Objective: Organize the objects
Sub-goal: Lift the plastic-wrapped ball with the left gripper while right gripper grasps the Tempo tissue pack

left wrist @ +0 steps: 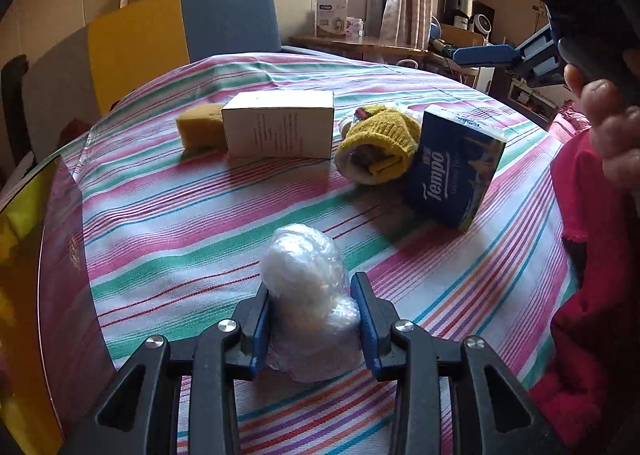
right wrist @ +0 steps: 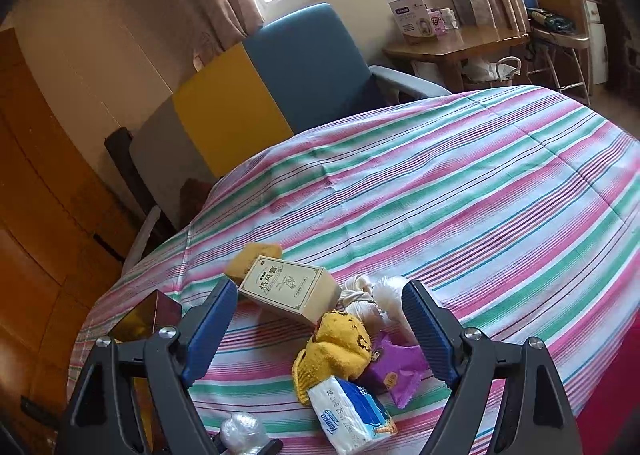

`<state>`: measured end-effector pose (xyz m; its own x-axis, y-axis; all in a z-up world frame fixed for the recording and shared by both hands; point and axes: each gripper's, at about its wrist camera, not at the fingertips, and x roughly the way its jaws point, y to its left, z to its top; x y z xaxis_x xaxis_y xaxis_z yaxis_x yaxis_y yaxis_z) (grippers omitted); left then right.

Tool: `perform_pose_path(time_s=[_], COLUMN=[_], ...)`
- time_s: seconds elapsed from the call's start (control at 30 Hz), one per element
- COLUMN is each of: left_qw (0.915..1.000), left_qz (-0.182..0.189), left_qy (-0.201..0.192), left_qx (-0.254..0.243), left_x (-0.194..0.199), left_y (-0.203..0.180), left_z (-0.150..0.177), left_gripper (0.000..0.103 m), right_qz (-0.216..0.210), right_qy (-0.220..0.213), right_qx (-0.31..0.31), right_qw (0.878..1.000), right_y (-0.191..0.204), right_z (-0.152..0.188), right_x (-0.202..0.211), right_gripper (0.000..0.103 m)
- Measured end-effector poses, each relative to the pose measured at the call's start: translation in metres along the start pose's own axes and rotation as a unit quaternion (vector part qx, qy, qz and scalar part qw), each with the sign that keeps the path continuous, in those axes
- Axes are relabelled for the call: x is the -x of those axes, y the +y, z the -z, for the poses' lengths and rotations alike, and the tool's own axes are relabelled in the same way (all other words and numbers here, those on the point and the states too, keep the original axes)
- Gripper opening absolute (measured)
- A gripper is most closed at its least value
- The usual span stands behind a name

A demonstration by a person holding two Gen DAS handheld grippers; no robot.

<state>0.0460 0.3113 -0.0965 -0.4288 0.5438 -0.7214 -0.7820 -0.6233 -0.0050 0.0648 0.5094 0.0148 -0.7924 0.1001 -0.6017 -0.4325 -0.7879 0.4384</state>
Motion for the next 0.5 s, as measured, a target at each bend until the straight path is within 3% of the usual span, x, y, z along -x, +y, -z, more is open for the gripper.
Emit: perform_pose_path(time_s=[0.27, 0.4, 0.5], left_qw=[0.9999, 0.9999, 0.9999], left_qz=[-0.004, 0.001, 0.006], left_qy=[-0.009, -0.012, -0.013], left_qx=[-0.006, -0.002, 0.003], left_x=[0.001, 0.002, 0.001], left_y=[-0.001, 0.001, 0.002], left_z=[0.002, 0.003, 0.003], left_gripper=[0.037, 0.037, 0.037], right_qz=[0.015, 0.023, 0.065], right_qy=[0.025, 0.129, 0.186], right_qx=[0.003, 0.025, 0.074], right_qw=[1.0, 0.991, 0.978], right_y=[0.003, 0.011, 0.021], right_z=[0.003, 0.009, 0.019], right_x=[-0.009, -0.033, -0.039], right_gripper=[0.082, 0.061, 0.061])
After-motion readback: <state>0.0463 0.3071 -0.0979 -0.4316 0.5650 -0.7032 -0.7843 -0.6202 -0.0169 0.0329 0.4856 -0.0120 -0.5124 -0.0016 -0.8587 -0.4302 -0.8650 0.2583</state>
